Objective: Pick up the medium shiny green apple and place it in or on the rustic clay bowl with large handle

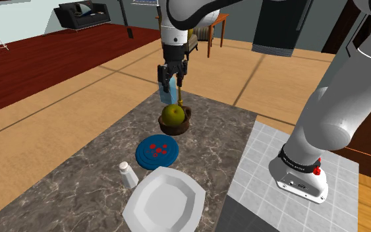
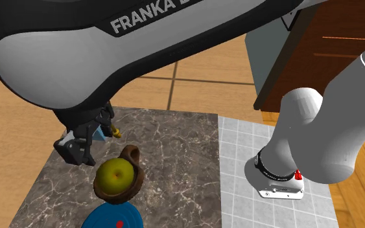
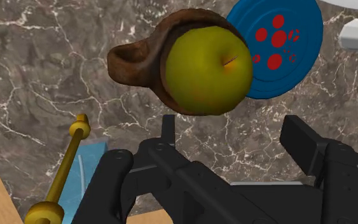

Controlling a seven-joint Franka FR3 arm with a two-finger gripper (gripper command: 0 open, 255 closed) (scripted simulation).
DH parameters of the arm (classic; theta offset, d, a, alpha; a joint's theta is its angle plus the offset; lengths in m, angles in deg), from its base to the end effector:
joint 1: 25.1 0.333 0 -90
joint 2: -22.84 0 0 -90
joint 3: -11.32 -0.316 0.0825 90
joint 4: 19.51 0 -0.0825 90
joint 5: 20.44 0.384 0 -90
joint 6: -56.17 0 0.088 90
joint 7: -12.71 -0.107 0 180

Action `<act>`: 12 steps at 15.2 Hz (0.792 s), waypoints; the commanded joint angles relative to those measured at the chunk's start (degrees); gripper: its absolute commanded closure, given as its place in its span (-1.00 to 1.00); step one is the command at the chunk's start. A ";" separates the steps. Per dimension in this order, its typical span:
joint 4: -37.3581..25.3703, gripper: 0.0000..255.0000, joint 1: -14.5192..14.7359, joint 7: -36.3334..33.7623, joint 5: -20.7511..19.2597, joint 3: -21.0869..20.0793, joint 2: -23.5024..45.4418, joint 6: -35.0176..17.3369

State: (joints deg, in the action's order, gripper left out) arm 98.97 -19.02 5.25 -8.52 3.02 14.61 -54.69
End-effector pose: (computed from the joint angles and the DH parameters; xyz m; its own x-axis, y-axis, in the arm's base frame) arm 0.4948 0.1442 0.4963 0.9987 0.0477 -0.0191 0.0437 -0.9841 -0.1724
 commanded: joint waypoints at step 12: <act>-6.27 -1.00 -0.56 -0.19 -0.44 0.77 -0.84 7.21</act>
State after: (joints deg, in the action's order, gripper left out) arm 92.74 -19.57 5.05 -8.96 3.78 13.76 -47.54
